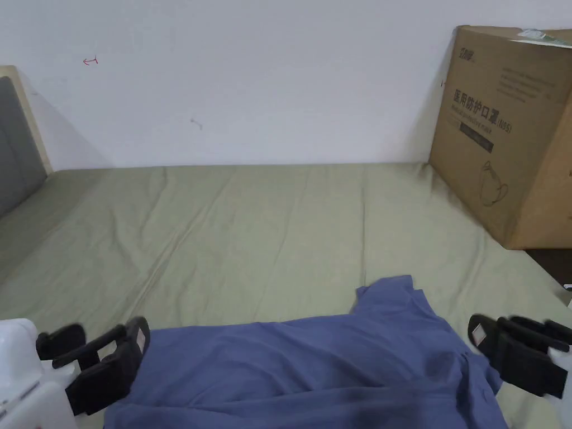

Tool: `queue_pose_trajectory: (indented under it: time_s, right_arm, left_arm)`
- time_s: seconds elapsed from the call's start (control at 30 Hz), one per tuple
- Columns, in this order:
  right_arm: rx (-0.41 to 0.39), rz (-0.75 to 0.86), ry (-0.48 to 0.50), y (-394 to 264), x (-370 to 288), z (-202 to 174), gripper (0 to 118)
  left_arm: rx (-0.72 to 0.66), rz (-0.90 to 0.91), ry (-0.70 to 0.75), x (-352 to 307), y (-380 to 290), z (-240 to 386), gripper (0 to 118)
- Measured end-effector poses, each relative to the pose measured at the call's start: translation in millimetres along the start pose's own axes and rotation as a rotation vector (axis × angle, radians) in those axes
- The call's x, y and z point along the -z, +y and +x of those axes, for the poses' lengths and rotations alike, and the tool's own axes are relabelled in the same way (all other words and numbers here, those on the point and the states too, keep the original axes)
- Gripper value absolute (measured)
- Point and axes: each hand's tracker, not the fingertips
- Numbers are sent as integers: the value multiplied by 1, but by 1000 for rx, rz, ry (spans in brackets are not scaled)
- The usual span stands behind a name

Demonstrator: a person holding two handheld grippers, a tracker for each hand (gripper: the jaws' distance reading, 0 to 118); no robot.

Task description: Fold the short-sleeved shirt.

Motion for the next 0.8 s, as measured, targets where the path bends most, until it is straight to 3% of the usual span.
queue_pose_trajectory:
  time_s: [0.03, 0.1, 0.2, 0.3, 0.4, 0.47, 0.57, 0.63, 0.7, 0.73, 0.77, 0.8]
  right_arm:
    - [-38, 69, -28, -3, -3, -14, 7]
    - [-38, 101, -36, -12, 1, -21, 5]
    - [-58, 77, -22, -12, 8, -33, 3]
    - [-83, 80, -2, -12, 7, -35, 3]
    - [-82, 59, 16, -9, 11, -32, 3]
    - [-42, 26, 97, -11, 15, -24, 3]
    - [-46, -44, 70, -15, 30, -19, 3]
    - [-16, -100, 78, -20, 41, -13, 3]
    - [27, -157, 91, -26, 52, -5, 3]
    - [42, -187, 83, -30, 57, -1, 3]
    - [55, -212, 77, -33, 62, 2, 3]
    - [73, -234, 75, -38, 68, 7, 3]
  left_arm:
    - [29, 69, 18, -5, -3, 9, 0]
    - [103, 93, 109, -7, -4, 30, 0]
    - [34, 54, -21, -4, -3, 36, 0]
    - [56, 36, 20, 0, -4, 34, 0]
    - [-7, 33, 32, 8, 11, 18, 0]
    - [-85, 9, 13, 37, 41, -8, 0]
    - [-268, -151, 37, 109, 72, -66, 0]
    - [-379, -392, 11, 170, 63, -109, 0]
    - [-333, -659, 19, 224, 40, -130, 0]
    - [-271, -747, 4, 243, 22, -135, 4]
    - [-209, -787, 9, 255, 8, -137, 31]
    - [-142, -810, 58, 267, -9, -137, 90]
